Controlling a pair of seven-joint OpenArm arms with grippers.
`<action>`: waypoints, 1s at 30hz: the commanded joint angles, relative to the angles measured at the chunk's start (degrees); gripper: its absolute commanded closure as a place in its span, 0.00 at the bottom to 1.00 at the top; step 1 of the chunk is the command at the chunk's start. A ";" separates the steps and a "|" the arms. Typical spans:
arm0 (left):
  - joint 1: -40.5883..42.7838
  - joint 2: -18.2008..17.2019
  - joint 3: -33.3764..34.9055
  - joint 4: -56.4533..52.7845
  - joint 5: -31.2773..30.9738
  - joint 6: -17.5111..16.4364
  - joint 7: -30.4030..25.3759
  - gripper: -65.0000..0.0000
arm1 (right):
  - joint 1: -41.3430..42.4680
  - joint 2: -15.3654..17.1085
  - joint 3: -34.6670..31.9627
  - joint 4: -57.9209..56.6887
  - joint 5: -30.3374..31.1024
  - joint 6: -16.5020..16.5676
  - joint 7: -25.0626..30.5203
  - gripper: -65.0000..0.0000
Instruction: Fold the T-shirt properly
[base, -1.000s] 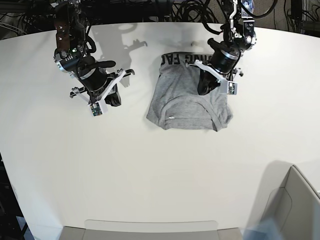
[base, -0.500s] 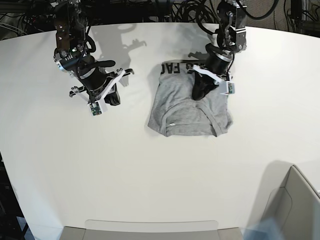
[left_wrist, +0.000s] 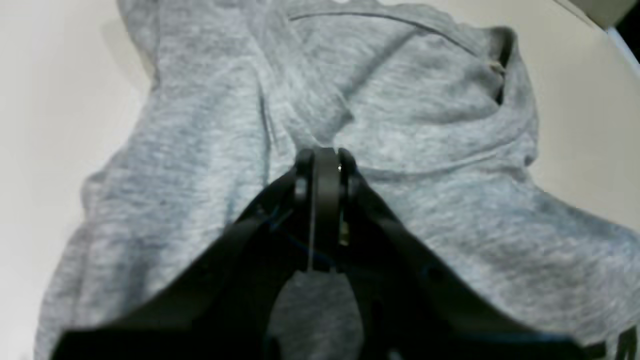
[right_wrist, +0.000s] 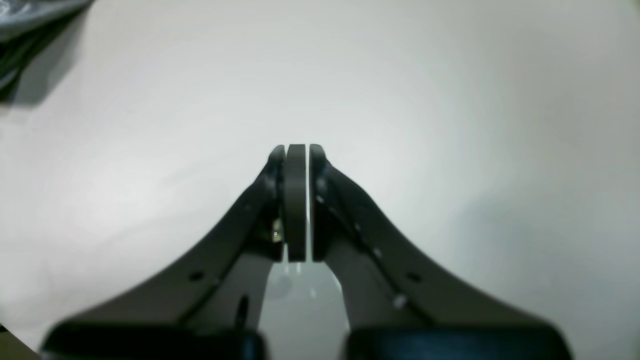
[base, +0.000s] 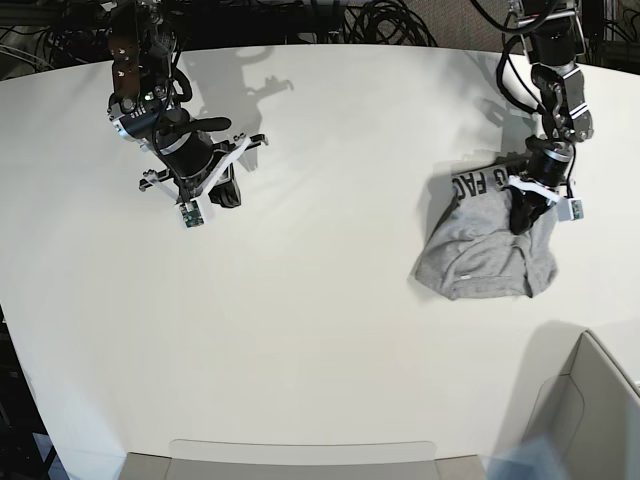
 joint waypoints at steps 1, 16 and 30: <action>0.01 -0.94 -0.01 -2.84 5.25 3.17 2.92 0.97 | 0.46 0.20 0.18 1.28 0.56 0.04 1.51 0.99; -1.48 1.44 -0.72 6.04 11.49 1.15 4.15 0.97 | 0.37 -0.15 0.18 2.51 0.56 -0.05 1.16 0.99; 7.92 11.37 -6.69 39.10 11.58 4.75 17.60 0.97 | -0.77 -0.06 0.18 2.51 0.56 -0.05 1.42 0.99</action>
